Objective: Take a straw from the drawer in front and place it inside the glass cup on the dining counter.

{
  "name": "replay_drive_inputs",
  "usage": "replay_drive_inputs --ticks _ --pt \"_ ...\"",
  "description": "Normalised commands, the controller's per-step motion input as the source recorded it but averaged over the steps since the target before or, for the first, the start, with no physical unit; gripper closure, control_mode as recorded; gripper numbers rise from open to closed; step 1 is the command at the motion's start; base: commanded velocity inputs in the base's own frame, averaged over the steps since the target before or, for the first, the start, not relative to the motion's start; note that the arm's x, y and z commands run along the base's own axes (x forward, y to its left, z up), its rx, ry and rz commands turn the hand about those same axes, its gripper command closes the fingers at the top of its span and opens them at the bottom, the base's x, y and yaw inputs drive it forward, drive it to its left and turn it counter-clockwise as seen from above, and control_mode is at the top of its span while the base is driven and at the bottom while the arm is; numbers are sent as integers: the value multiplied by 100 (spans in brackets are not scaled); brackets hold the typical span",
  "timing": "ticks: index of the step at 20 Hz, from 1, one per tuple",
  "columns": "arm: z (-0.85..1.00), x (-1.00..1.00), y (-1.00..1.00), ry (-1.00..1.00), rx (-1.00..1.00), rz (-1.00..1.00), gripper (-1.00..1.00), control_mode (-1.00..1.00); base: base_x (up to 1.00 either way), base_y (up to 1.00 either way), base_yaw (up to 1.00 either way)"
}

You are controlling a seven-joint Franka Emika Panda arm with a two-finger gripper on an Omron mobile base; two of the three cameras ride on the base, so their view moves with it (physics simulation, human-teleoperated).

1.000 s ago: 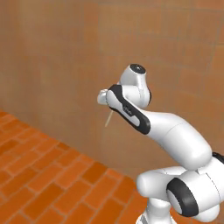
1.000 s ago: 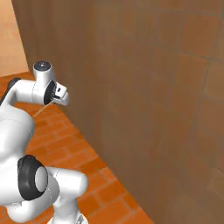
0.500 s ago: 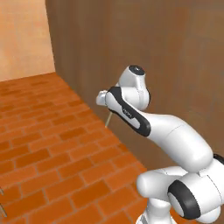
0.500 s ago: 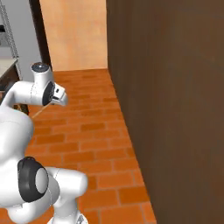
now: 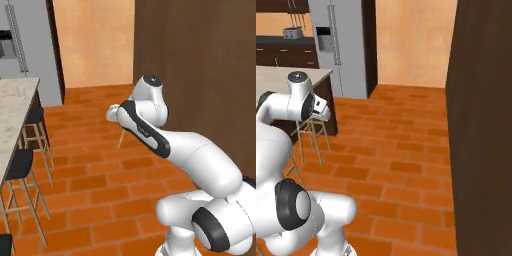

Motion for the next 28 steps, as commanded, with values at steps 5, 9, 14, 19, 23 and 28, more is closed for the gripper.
replay_drive_inputs --ticks 5,9,14,19,23,28 --pt "0 0 0 0 0 0 100 100 100 -37 57" --pt "0 0 0 0 0 0 100 100 100 -52 54" --pt "0 0 0 0 0 0 100 100 99 -61 52" --pt "0 0 0 0 0 0 100 100 93 -64 52" --pt "0 0 0 0 0 0 100 100 83 -67 53" --pt "0 0 0 0 0 0 100 100 83 -66 54"
